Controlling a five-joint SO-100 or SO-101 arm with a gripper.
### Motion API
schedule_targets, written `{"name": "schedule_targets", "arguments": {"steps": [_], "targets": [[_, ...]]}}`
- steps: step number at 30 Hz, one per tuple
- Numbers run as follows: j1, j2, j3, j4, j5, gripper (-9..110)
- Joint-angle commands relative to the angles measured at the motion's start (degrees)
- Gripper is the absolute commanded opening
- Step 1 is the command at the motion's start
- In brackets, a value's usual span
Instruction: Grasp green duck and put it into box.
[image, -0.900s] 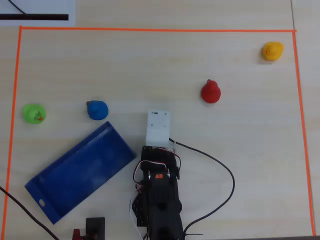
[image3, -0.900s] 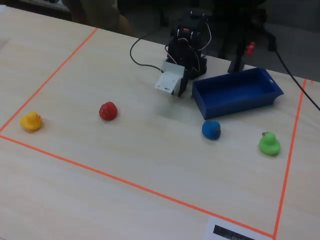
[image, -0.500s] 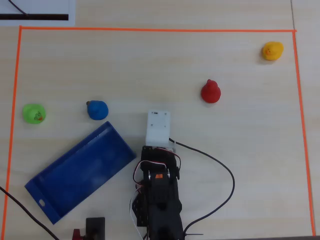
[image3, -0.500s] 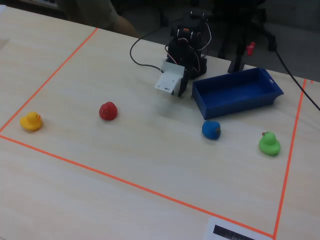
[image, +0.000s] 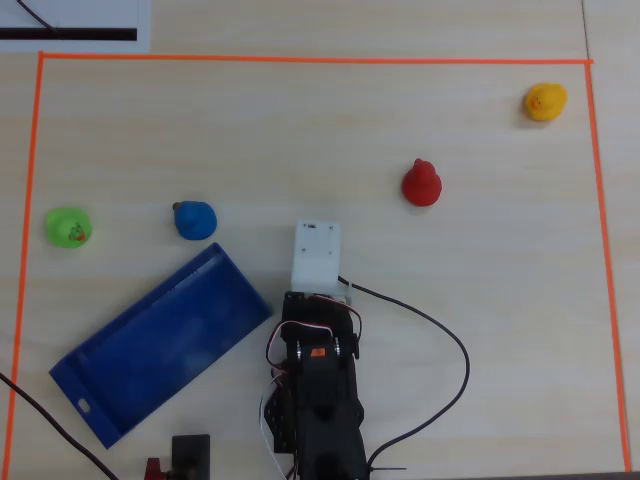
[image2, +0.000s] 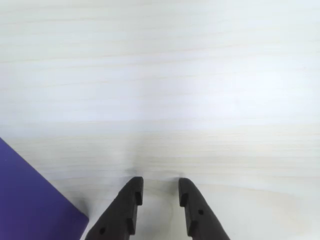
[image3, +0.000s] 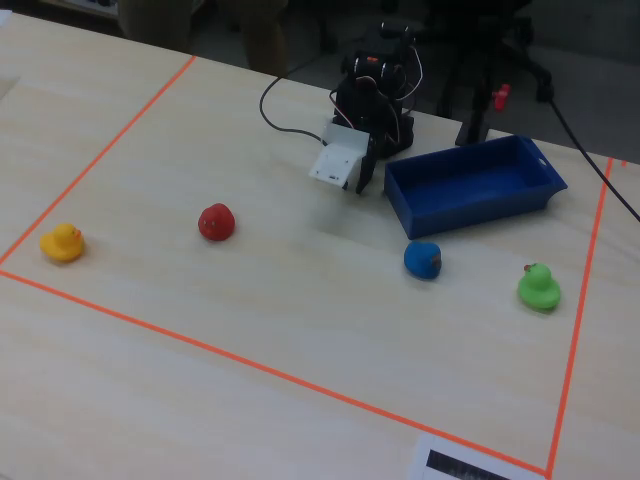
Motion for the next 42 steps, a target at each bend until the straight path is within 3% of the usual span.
{"name": "schedule_targets", "arguments": {"steps": [1, 21, 30, 42], "targets": [[0.44, -0.79, -0.26, 0.62, 0.53, 7], [-1.67, -0.79, -0.26, 0.70, 0.09, 8], [-0.70, -0.79, -0.26, 0.44, 1.49, 0], [-1.14, -0.79, -0.26, -0.97, 5.01, 0]]}}
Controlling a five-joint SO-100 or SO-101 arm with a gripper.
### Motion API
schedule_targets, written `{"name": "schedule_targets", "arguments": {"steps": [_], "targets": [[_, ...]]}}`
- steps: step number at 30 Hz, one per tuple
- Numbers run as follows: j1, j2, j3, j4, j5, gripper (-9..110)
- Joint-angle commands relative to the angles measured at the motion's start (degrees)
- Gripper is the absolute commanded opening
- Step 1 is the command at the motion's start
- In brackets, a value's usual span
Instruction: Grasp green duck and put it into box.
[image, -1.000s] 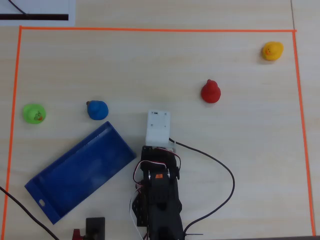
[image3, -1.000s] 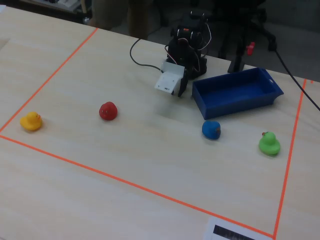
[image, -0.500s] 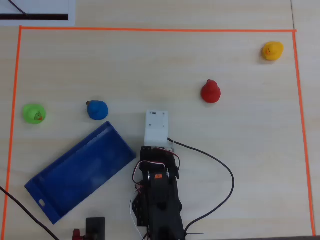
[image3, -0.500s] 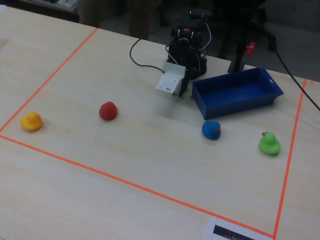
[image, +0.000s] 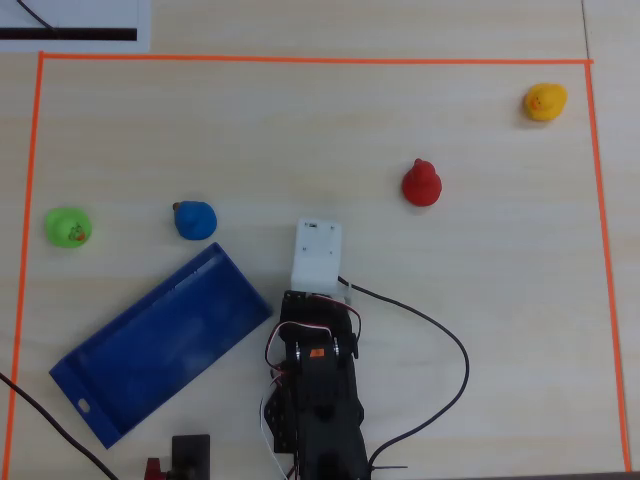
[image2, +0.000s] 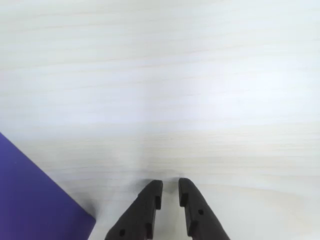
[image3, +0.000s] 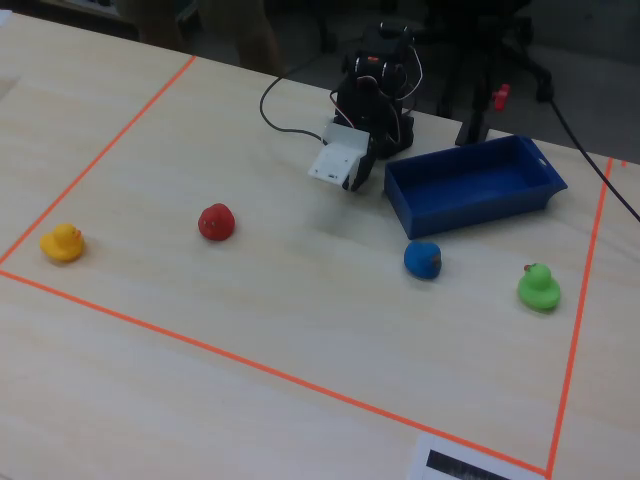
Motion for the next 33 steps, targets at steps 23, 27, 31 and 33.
{"name": "schedule_targets", "arguments": {"steps": [23, 27, 31, 33], "targets": [[-21.36, -79.98, -105.64, 16.17, 20.65, 23], [-32.34, -88.07, -113.20, 18.90, 27.42, 25], [-39.81, -96.77, -119.00, 17.67, 32.70, 31], [-42.10, -101.16, -120.85, 16.26, 33.84, 32]]}}
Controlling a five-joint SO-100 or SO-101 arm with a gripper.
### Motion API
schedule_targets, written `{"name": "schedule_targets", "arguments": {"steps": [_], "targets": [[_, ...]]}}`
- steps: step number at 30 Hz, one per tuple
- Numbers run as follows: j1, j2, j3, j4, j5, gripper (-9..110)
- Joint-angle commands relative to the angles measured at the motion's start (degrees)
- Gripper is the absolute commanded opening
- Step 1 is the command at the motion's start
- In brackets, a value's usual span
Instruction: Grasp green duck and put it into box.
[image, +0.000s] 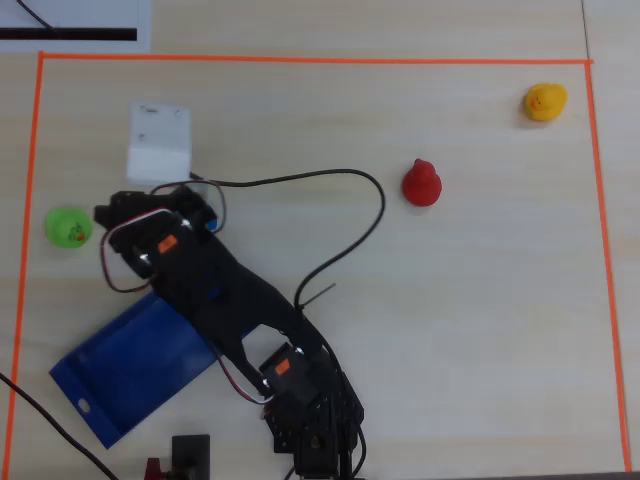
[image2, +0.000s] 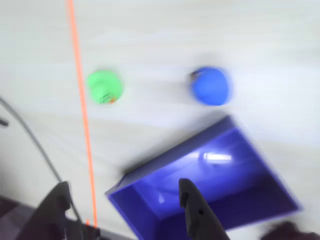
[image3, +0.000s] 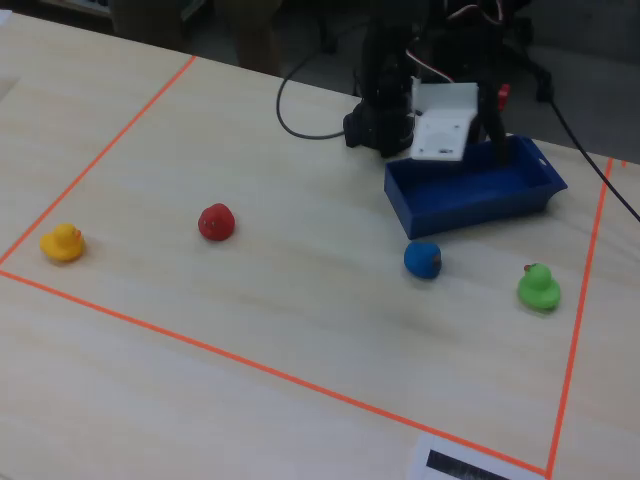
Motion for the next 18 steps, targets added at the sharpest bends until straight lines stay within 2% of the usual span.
{"name": "schedule_targets", "arguments": {"steps": [1, 7, 18], "targets": [[-5.19, -7.29, -6.77, -2.81, 2.72, 33], [-8.53, -19.25, -13.18, -7.38, 3.34, 34], [-8.44, -36.12, -23.99, -12.13, 1.05, 34]]}}
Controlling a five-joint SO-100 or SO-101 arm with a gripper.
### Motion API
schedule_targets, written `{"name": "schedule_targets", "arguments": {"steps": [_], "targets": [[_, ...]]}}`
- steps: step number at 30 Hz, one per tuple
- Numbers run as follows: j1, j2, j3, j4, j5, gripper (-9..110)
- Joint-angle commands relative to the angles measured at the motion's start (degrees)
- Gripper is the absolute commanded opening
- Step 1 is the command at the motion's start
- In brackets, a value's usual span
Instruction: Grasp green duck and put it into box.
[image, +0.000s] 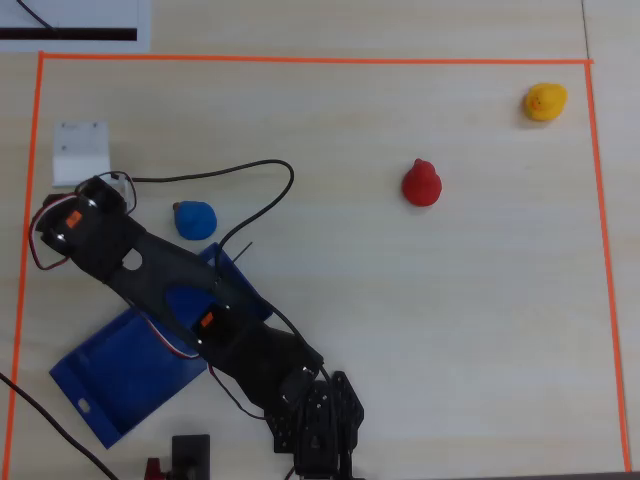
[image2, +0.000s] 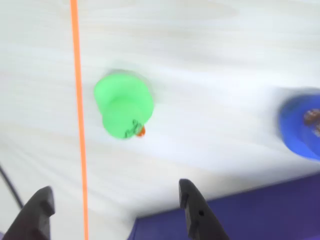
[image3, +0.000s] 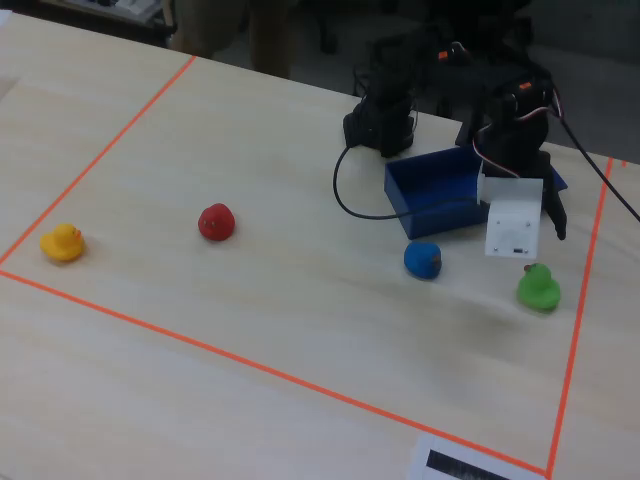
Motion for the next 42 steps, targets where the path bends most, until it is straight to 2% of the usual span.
{"name": "schedule_targets", "arguments": {"steps": [1, 25, 35, 37, 41, 42], "targets": [[-0.53, -2.02, -4.83, -2.72, -0.26, 34], [-2.81, -13.18, -4.13, -11.34, 7.21, 33], [-2.29, -15.64, -6.77, -12.39, 7.38, 33], [-2.11, -15.91, -7.03, -12.39, 7.38, 29], [-1.85, -17.05, -7.38, -12.92, 8.35, 1], [-1.85, -17.40, -7.38, -12.92, 8.26, 0]]}}
